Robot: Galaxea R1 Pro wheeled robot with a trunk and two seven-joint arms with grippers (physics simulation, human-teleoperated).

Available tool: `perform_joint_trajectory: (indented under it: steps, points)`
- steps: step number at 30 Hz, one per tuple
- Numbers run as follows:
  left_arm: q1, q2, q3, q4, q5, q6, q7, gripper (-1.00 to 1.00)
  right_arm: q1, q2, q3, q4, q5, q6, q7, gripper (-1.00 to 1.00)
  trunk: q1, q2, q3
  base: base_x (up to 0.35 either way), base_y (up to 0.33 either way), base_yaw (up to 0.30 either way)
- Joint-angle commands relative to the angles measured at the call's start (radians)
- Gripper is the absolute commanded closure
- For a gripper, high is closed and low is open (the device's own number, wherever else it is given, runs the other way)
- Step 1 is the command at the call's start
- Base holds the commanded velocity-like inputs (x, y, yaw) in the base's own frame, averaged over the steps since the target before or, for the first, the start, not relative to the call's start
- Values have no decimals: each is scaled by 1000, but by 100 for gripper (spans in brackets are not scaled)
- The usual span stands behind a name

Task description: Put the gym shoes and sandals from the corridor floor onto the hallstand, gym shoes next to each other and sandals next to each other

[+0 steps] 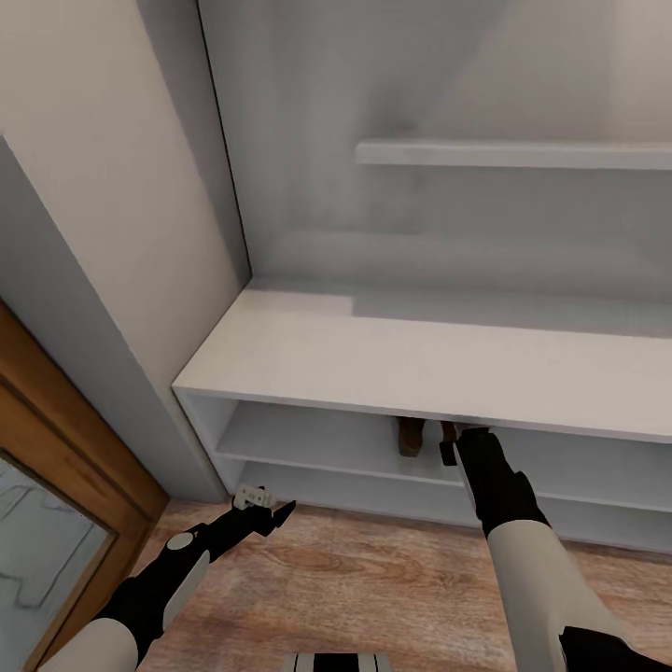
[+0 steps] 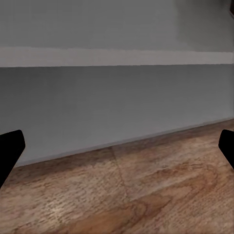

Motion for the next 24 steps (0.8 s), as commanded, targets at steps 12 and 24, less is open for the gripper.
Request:
perform_joint_trajectory:
  steps: [12, 24]
  points:
    - [-1, 1, -6, 1, 6, -5, 0, -100, 0, 1, -2, -1, -1, 3, -2, -100, 0, 0, -1, 0, 0, 0]
    - [-1, 1, -6, 1, 6, -5, 0, -100, 0, 1, -2, -1, -1, 3, -2, -100, 0, 0, -1, -47, 0, 0]
